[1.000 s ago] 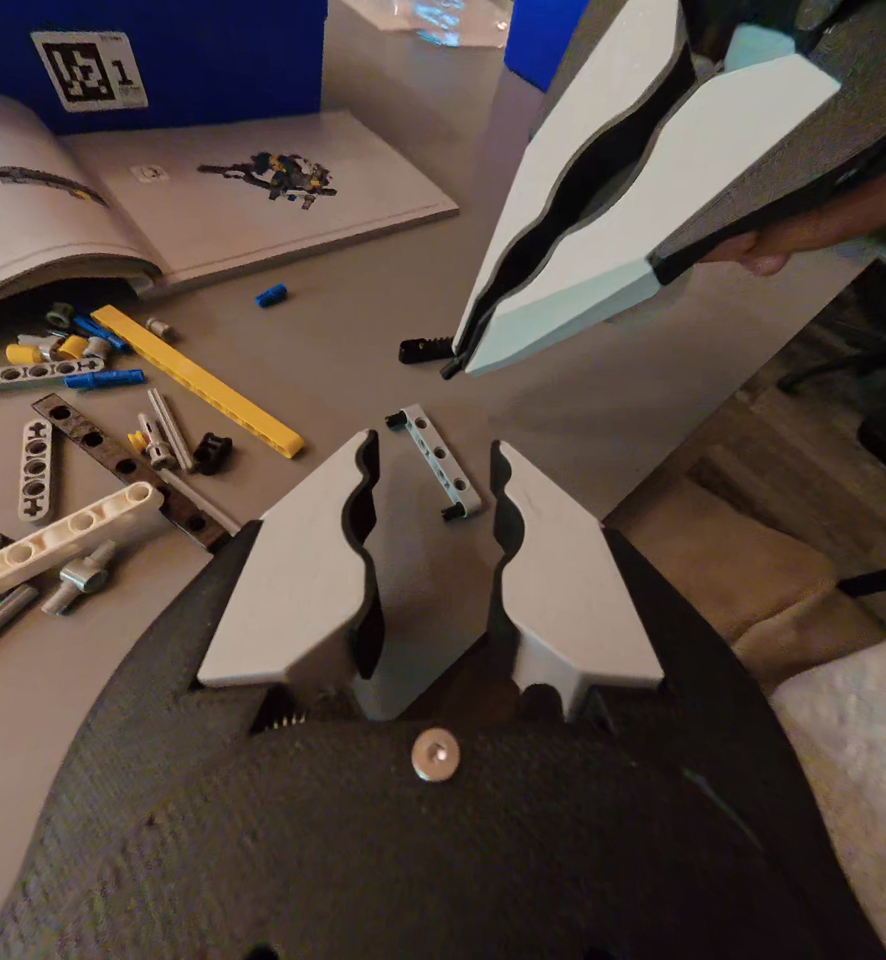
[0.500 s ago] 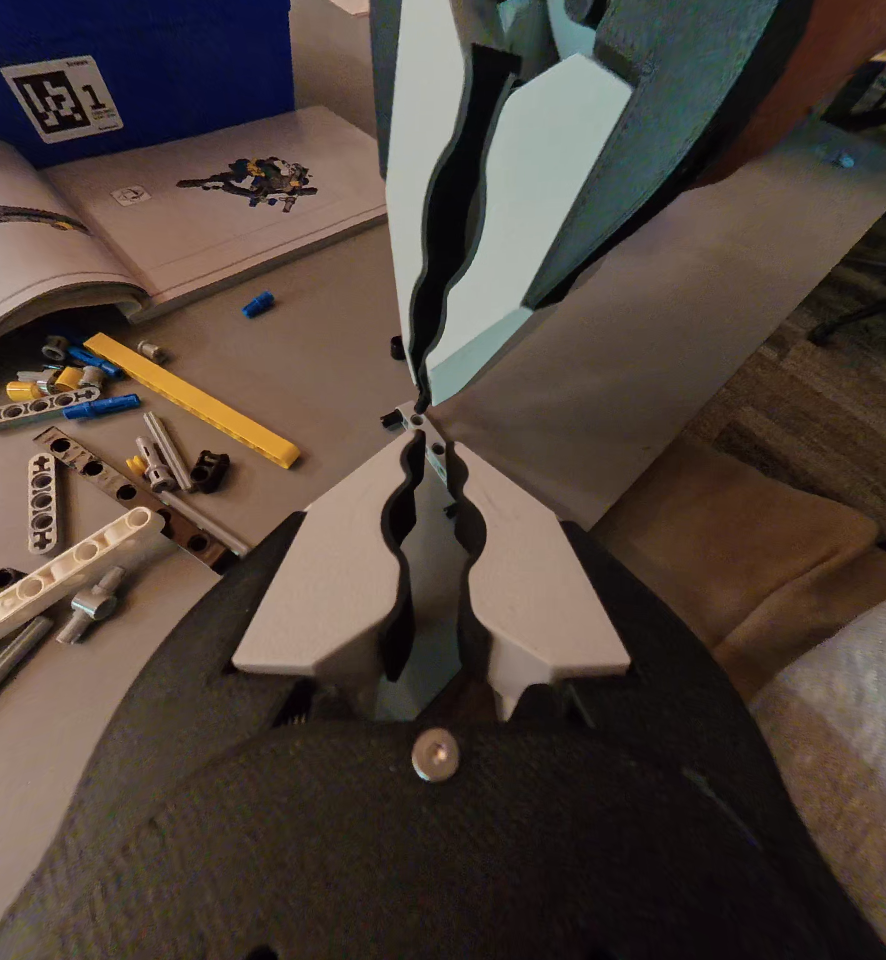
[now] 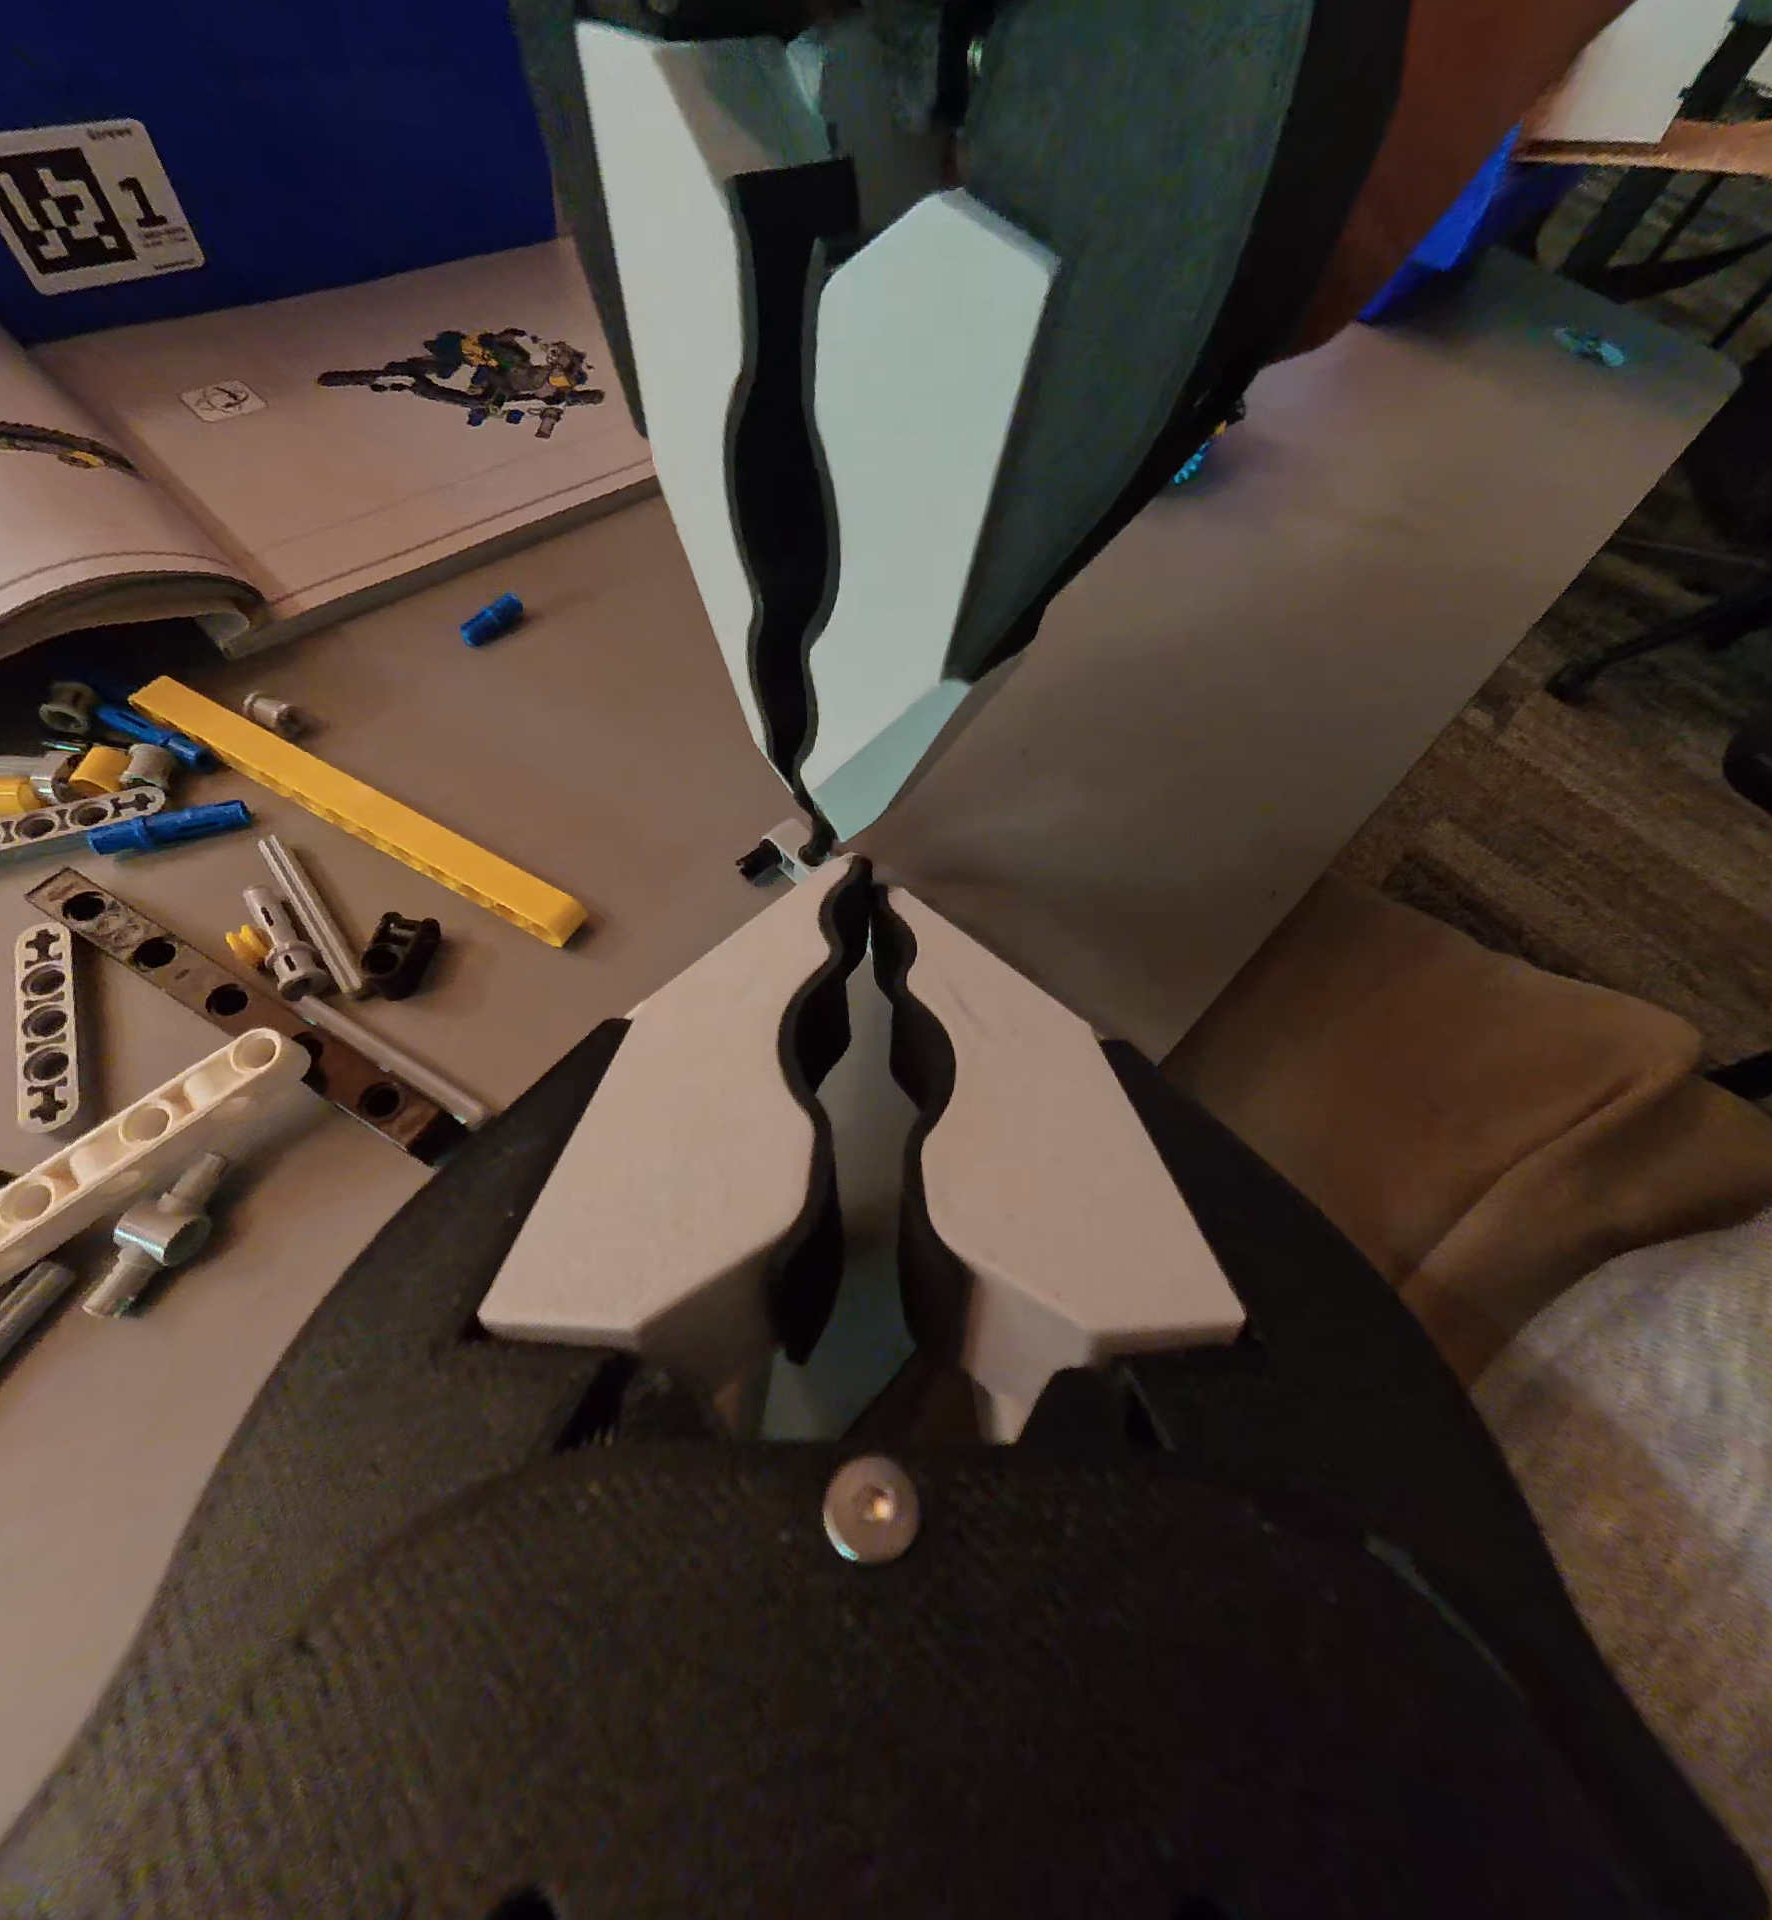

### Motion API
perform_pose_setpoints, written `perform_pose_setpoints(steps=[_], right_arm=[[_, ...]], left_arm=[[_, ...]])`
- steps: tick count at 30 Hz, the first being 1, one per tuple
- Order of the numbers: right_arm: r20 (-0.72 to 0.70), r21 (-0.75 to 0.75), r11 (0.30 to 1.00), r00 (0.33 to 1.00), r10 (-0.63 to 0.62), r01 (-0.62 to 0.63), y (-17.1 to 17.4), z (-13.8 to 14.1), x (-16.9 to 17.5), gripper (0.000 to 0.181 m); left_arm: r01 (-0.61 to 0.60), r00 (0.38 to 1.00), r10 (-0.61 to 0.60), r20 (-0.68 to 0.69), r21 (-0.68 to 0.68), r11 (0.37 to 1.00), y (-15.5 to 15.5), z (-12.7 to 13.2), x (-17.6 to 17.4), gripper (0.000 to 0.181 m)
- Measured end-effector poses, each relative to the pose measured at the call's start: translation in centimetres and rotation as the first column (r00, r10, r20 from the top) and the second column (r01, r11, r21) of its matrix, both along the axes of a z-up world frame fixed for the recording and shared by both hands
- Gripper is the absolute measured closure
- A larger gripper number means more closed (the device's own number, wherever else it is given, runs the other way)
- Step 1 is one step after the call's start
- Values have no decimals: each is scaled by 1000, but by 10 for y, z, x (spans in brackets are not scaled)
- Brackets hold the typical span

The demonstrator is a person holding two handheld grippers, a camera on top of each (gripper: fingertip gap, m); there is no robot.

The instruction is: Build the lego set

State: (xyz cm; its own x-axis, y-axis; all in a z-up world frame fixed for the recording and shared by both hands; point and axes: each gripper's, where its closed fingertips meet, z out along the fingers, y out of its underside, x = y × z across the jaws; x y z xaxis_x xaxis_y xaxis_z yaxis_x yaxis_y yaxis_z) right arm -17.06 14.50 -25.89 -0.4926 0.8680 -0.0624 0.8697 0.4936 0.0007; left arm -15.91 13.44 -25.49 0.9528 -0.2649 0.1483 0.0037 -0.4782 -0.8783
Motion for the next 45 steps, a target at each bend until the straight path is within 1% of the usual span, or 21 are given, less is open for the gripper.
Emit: perform_pose_setpoints(steps=[5,11,24,33,45], right_arm=[[46,17,1000,999,26,-27,1,0,0,178],[58,7,1000,998,24,-24,-1,1,-3,179],[103,2,1000,995,16,-16,-3,-2,-4,178],[172,25,999,985,23,-28,-3,-3,-4,178],[236,16,1000,972,21,-25,-3,-4,-4,179]], left_arm=[[3,1000,-3,12,0,1000,0,0,0,181],[5,1000,-5,29,4,1000,0,1,0,181],[6,1000,-6,14,5,1000,0,1,0,181],[9,1000,-10,20,4,1000,0,0,0,181],[14,1000,-14,16,0,1000,0,0,0,181]])
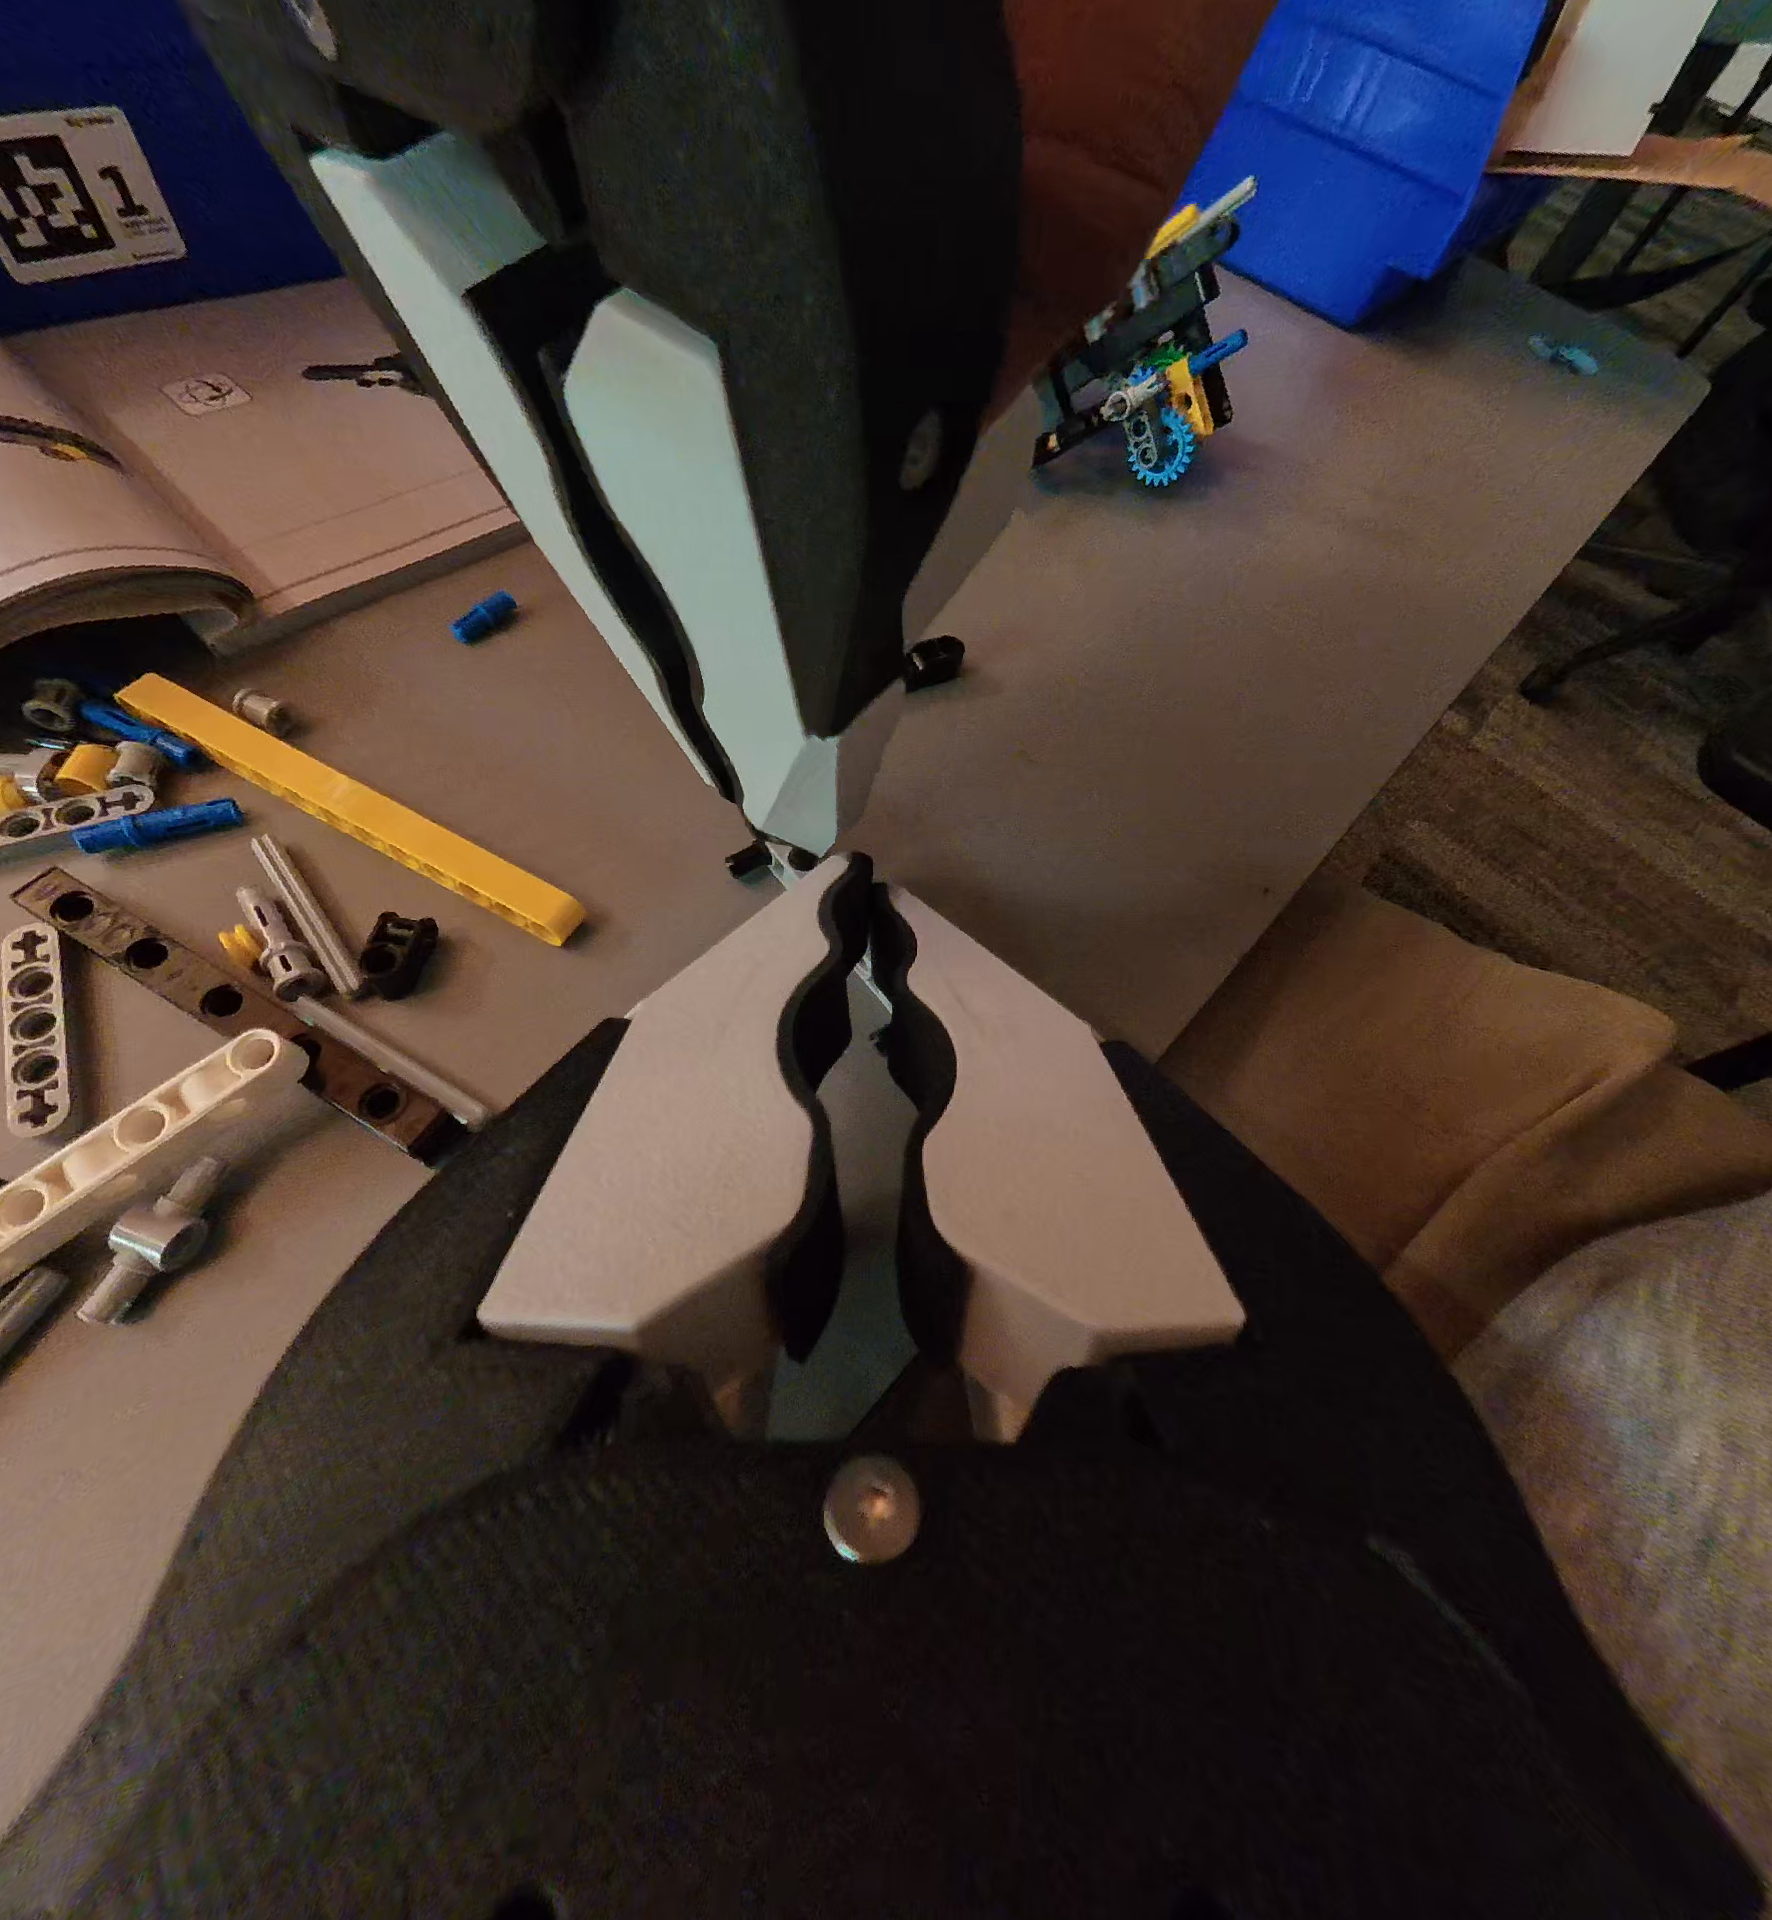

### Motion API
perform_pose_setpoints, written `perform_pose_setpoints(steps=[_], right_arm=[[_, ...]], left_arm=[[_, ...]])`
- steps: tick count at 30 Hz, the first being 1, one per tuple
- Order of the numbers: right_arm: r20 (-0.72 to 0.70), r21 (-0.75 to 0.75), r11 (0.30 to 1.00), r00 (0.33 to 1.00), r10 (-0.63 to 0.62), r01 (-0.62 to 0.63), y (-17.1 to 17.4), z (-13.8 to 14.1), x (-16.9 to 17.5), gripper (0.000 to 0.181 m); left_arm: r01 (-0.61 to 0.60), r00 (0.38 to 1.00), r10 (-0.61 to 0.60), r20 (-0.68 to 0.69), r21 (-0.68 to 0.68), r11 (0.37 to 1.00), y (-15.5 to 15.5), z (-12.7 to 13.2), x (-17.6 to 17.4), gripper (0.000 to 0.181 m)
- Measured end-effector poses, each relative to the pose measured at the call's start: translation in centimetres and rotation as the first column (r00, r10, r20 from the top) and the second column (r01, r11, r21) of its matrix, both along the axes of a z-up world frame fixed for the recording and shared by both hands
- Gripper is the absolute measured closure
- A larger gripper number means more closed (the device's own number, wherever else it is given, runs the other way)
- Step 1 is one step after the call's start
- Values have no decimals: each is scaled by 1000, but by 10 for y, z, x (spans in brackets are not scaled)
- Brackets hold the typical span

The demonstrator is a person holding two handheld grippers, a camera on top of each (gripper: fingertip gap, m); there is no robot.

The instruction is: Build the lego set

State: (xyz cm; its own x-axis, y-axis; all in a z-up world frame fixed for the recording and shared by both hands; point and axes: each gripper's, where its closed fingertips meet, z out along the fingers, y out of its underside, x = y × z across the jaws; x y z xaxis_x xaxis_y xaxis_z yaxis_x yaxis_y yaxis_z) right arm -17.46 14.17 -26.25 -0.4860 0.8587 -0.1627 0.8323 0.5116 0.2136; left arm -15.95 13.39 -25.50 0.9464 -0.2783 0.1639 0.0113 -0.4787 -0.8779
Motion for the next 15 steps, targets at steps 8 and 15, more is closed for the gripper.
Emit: perform_pose_setpoints(steps=[8,15], right_arm=[[9,-1,1000,1000,18,-18,-2,-6,-2,178],[-24,12,1000,1000,21,-20,-1,-6,-2,178]], left_arm=[[9,1000,-9,14,2,1000,-1,1,0,181],[33,999,-34,43,18,999,-2,3,2,181]])
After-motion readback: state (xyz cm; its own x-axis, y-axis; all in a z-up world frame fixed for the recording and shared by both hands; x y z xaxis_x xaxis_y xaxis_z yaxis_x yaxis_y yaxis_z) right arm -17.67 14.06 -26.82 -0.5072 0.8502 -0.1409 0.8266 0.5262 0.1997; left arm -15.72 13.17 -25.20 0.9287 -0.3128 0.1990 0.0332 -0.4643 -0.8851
